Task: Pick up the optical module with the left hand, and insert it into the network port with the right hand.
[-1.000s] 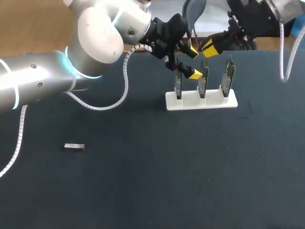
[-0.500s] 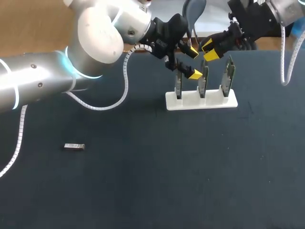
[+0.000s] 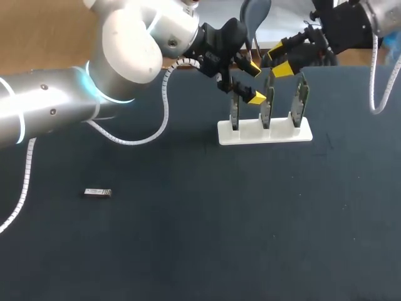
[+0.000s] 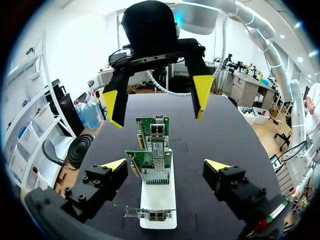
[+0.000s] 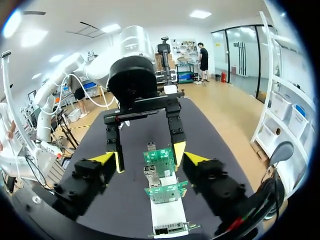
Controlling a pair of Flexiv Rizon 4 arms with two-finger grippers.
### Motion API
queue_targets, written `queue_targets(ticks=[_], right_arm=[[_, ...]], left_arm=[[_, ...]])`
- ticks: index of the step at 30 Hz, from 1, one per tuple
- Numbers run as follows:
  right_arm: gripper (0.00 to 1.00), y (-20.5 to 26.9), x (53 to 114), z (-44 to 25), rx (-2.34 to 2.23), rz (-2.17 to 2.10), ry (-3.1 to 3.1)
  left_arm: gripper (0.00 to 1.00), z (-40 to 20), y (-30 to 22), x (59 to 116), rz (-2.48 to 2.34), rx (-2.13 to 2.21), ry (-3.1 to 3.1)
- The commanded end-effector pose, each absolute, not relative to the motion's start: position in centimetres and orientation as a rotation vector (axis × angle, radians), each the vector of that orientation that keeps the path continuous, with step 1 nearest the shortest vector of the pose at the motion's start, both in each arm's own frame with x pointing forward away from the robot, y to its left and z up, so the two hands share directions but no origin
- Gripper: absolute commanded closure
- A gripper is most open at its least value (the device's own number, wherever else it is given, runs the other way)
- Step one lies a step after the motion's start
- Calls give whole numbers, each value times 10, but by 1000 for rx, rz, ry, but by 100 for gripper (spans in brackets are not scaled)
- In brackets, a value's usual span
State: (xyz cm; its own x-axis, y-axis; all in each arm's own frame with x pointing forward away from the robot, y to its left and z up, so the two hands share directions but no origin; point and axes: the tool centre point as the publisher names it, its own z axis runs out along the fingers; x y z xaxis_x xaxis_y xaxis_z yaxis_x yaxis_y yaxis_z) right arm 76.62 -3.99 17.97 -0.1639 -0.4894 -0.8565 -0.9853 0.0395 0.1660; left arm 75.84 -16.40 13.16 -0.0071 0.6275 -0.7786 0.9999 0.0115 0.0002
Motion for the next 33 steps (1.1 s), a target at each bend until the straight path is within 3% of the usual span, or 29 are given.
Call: queue_targets(ticks=[1, 33], right_arm=[[100, -40, 767, 181, -1500, 1054, 1709], [100, -35, 773, 168, -1548, 1037, 1759]], left_arm=[[0, 132, -165, 760, -802, 1682, 1702], [0, 132, -165, 760, -802, 1682, 1702]])
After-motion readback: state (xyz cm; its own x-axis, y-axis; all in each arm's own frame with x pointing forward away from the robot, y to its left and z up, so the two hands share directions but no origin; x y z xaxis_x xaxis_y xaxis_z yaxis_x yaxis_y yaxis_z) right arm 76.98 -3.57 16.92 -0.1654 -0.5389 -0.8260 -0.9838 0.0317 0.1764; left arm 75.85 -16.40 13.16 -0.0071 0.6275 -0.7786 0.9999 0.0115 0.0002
